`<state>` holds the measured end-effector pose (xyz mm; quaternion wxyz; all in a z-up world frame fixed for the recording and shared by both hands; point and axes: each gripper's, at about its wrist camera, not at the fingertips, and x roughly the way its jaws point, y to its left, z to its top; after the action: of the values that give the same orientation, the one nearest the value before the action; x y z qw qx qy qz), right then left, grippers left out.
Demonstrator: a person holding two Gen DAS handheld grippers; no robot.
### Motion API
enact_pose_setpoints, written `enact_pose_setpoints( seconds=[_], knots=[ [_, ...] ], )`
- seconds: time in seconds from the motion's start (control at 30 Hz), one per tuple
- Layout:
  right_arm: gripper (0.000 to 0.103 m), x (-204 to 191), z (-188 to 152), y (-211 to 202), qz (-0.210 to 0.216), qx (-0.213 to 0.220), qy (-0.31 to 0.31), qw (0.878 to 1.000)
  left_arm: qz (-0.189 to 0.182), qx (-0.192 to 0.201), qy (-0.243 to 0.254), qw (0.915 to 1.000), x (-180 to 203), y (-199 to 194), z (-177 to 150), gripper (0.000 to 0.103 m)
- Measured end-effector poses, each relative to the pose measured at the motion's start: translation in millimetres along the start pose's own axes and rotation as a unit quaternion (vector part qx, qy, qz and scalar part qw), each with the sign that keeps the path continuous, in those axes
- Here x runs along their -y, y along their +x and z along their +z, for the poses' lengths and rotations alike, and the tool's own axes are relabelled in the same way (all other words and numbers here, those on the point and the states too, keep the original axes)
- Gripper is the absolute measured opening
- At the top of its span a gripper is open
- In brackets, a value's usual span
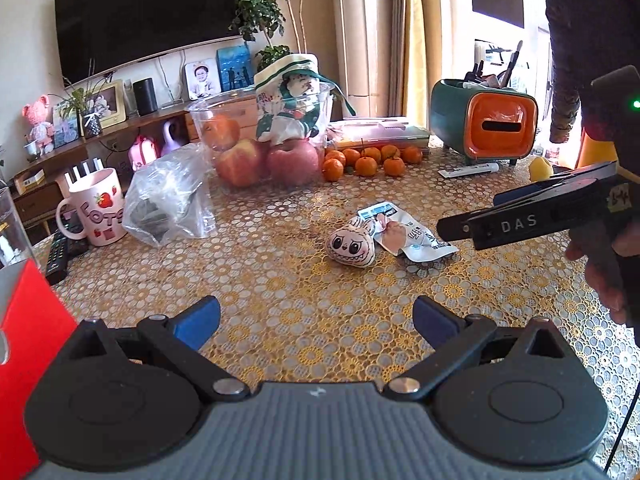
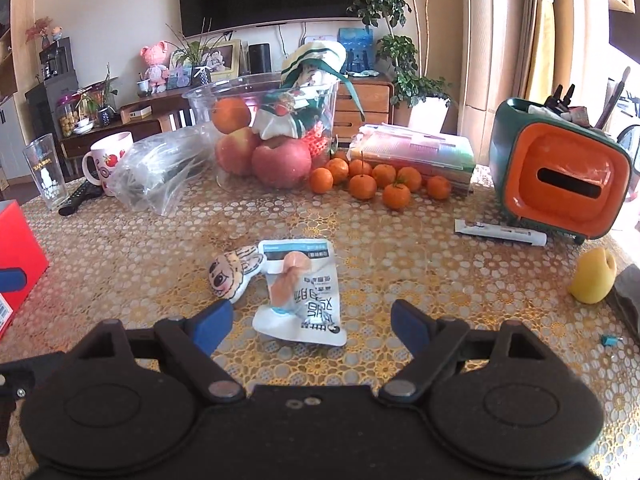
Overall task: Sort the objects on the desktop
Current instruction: 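Withdraw both open tools from the box toward the doll and white packet, then grasp the plush doll with the left tool while the right tool grasps the white packet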
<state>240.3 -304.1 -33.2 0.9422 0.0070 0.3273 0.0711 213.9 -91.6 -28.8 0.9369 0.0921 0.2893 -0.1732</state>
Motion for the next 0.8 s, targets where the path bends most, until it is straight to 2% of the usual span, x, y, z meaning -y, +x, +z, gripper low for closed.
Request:
enact_pose_setpoints(
  seconds=[0.43, 0.63, 0.7, 0.8],
  knots=[
    [0.082, 5.1, 9.4, 64.0, 0.012, -0.026, -0.015, 0.999, -0.013, 0.000, 0.027, 0.9996, 2.5, 79.2, 15.8, 0.103],
    [0.081, 8.0, 9.5, 86.8, 0.016, -0.037, -0.013, 0.999, -0.018, 0.002, 0.045, 0.9988, 0.1, 103.2, 19.9, 0.103],
    [0.078, 5.8, 9.6, 92.8, 0.015, -0.035, -0.019, 0.999, -0.020, 0.004, 0.053, 0.9984, 2.0, 108.1, 20.4, 0.103],
    [0.067, 3.5, 9.0, 94.2, 0.016, -0.025, -0.026, 0.999, -0.020, 0.005, 0.063, 0.9978, 4.1, 115.6, 21.5, 0.103]
  ],
)
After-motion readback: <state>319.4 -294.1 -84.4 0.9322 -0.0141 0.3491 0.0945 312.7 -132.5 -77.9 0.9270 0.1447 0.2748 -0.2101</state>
